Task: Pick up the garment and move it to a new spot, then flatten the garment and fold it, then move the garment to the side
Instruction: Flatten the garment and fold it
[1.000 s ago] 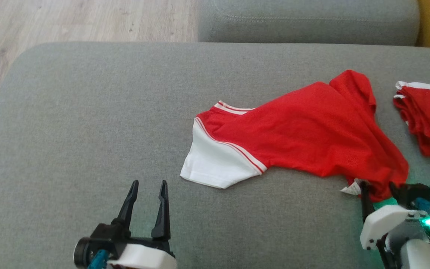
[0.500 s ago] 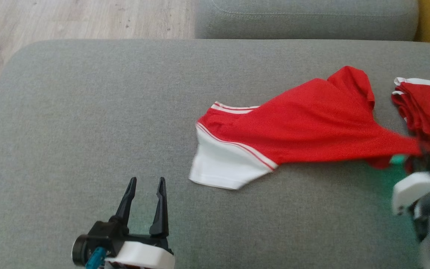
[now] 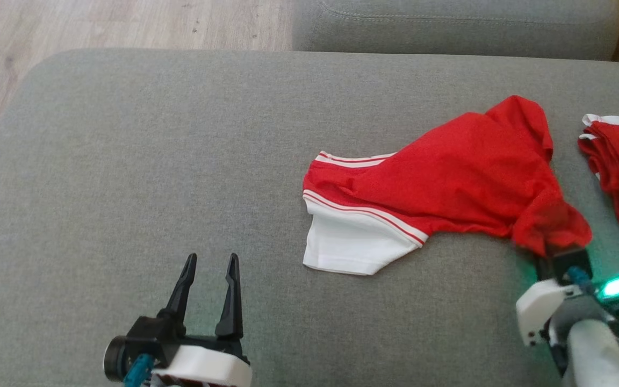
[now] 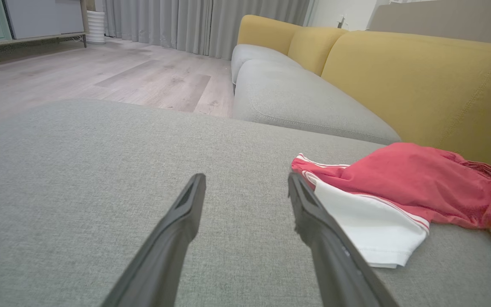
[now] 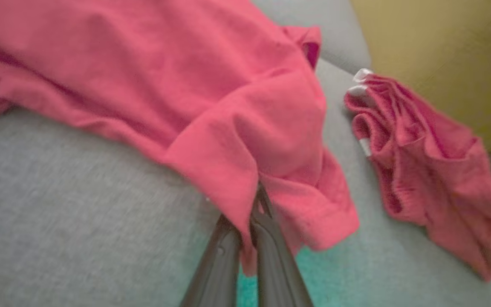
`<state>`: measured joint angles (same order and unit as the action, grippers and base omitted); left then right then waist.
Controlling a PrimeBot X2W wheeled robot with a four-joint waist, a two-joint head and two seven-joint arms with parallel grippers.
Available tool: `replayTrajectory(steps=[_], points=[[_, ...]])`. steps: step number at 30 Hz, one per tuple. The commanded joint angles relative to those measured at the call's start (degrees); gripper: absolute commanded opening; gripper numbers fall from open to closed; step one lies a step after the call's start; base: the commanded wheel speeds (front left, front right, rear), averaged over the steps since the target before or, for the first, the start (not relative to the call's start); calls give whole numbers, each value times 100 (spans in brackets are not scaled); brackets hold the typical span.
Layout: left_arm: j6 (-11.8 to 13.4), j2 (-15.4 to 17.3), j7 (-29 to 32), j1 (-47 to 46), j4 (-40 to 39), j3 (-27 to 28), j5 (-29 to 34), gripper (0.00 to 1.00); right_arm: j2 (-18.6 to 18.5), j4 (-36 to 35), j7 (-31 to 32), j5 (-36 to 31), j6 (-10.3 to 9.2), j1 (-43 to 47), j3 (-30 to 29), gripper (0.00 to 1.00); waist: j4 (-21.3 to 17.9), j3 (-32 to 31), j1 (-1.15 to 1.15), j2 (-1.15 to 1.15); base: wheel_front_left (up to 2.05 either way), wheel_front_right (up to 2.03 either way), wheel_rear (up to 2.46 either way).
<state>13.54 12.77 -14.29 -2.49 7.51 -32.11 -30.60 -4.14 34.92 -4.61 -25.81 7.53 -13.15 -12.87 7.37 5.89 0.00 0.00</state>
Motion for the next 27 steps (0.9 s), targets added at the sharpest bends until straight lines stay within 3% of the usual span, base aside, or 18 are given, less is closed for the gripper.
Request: replayTrajectory(steps=[1, 5, 9, 10, 11, 12, 18, 27], points=[[-6, 23, -68, -292, -141, 197, 56, 100, 12, -22, -163, 106, -4, -95, 259, 0, 7, -1, 0, 0, 0, 0, 0], [21, 31, -69, -264, -154, 225, 52, 100, 80, 220, -328, 270, -4, -85, 565, 2, -43, -20, 0, 0, 0, 0, 0], [17, 25, -69, -253, -166, 218, 52, 100, 110, 332, -403, 441, -4, -93, 836, 12, -115, -49, 0, 0, 0, 0, 0], [17, 22, -69, -250, -166, 212, 52, 100, 114, 319, -439, 503, -4, -90, 870, 28, -127, -55, 0, 0, 0, 0, 0], [14, 20, -69, -247, -164, 204, 53, 100, 117, 289, -476, 561, -4, -80, 879, 78, -137, -63, 0, 0, 0, 0, 0], [13, 18, -69, -242, -161, 199, 51, 100, 119, 241, -507, 606, -4, -61, 875, 100, -147, -74, 0, 0, 0, 0, 0], [8, 22, -69, -192, -139, 182, 41, 100, 124, -172, -583, 907, -4, 168, 873, 100, -190, -168, 0, 0, 0, 0, 0], [5, 47, -69, -96, -136, 144, 19, 100, 125, -1405, -346, 1430, -4, 885, 1105, 100, -258, -372, 0, 0, 0, 0, 0]])
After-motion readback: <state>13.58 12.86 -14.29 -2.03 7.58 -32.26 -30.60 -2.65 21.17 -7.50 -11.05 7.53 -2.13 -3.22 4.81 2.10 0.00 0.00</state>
